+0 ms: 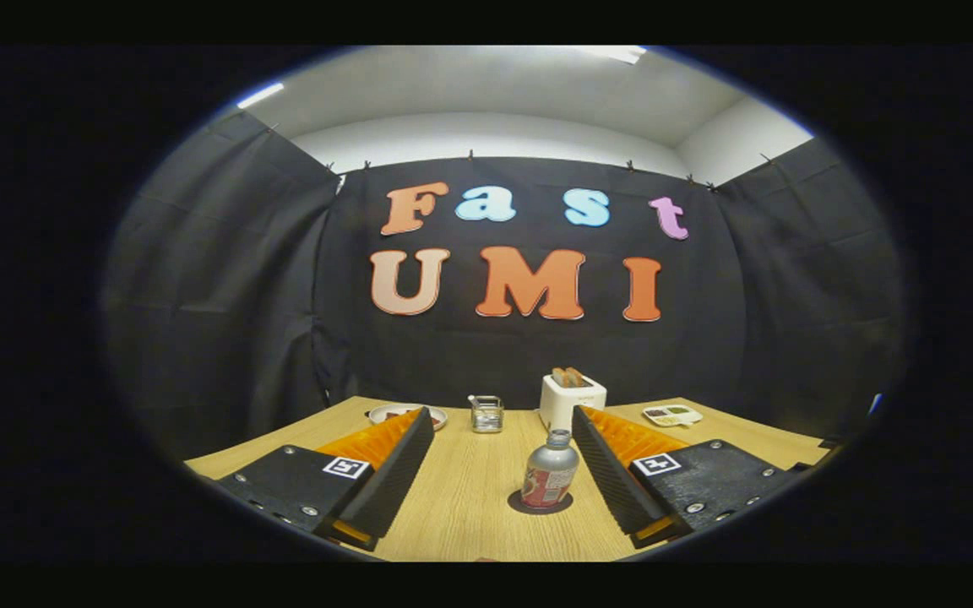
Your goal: Take the bottle from table, then pour the juice into the cup, finally place the bottle on the coaster
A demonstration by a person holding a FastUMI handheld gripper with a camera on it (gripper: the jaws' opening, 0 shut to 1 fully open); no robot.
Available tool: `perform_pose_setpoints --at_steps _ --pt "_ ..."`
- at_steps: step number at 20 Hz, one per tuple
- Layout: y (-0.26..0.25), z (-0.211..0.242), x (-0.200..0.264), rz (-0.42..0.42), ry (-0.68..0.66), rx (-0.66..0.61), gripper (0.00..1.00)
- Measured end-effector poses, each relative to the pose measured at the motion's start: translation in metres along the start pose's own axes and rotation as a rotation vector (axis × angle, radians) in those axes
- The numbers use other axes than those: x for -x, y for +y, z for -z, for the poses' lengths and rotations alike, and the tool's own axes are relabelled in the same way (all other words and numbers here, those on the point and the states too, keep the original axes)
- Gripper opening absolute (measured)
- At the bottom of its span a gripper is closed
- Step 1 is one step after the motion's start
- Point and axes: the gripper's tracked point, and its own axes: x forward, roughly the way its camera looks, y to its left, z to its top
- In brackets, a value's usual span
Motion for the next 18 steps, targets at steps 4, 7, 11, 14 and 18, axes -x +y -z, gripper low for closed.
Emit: perform_pose_setpoints --at_steps 4,7,11,14,18 --pt "-0.004 -0.023 0.012 0.004 -0.032 -0.011 0.97" --pt "-0.004 -0.031 0.016 -0.007 -0.042 -0.012 0.97" --pt "-0.006 -0.033 0.018 -0.009 -0.042 -0.009 0.97" --pt "-0.004 -0.035 0.018 -0.018 -0.051 -0.026 0.97" --pt "-0.007 -0.039 0.022 -0.017 -0.051 -0.031 0.97"
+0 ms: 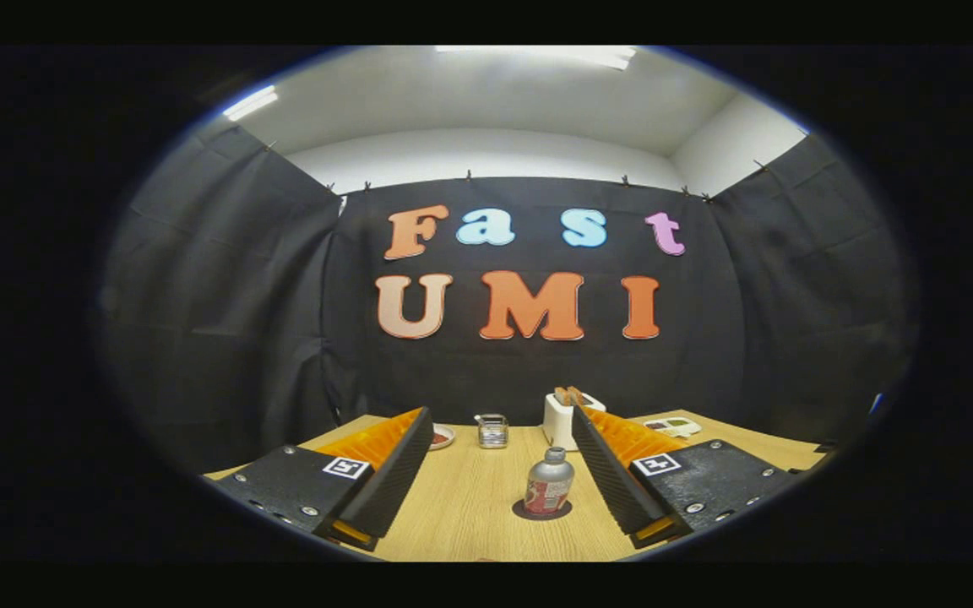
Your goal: Take the bottle from table, then pour the juice into the cup, finally place the bottle on the coaster
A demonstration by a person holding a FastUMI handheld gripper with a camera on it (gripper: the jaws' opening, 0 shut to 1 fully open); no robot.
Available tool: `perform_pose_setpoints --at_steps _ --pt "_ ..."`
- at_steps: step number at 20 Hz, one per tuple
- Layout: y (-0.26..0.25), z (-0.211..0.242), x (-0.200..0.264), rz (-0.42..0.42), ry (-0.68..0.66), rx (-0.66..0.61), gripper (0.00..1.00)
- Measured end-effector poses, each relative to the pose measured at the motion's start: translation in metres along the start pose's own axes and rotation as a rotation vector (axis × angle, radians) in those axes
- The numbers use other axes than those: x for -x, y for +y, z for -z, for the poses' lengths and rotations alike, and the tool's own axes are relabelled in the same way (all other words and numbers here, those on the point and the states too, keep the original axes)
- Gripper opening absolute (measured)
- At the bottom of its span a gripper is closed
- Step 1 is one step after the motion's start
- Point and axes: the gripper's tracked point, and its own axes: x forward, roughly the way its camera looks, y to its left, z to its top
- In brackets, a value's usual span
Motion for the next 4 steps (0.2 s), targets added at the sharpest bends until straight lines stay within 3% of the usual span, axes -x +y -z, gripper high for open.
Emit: perform_pose_setpoints --at_steps 4 --pt "0.0014 -0.0006 -0.0025 -0.007 0.008 -0.002 0.97"
